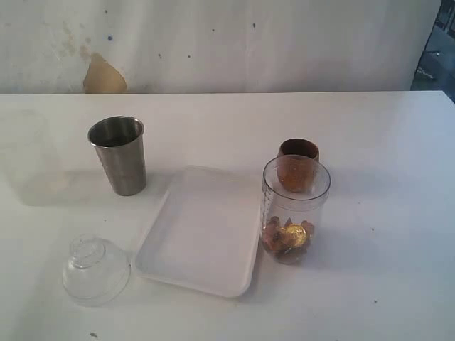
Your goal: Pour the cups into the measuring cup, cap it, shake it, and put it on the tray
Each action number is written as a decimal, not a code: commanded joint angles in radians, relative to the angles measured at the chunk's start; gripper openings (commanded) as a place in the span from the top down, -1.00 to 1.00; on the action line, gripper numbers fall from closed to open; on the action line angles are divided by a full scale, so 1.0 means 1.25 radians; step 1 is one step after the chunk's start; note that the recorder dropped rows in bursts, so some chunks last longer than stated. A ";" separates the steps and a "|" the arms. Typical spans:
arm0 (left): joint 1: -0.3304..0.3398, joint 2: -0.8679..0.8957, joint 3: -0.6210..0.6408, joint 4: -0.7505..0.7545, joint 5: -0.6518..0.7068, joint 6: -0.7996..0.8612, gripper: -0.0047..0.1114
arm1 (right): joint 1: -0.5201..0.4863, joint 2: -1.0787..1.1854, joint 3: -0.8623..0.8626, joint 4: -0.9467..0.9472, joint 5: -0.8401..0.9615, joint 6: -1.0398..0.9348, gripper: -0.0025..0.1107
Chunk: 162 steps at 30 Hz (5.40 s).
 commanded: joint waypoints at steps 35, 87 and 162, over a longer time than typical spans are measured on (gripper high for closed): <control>-0.001 -0.003 0.003 0.115 -0.202 0.104 0.92 | -0.003 -0.005 0.003 -0.003 0.013 0.007 0.96; -0.004 0.973 -0.085 0.521 -0.993 -0.342 -0.88 | -0.003 -0.005 0.003 -0.002 0.013 0.007 0.96; -0.107 1.680 -0.741 0.583 -0.926 -0.322 0.92 | -0.003 -0.005 0.003 -0.002 0.013 0.018 0.96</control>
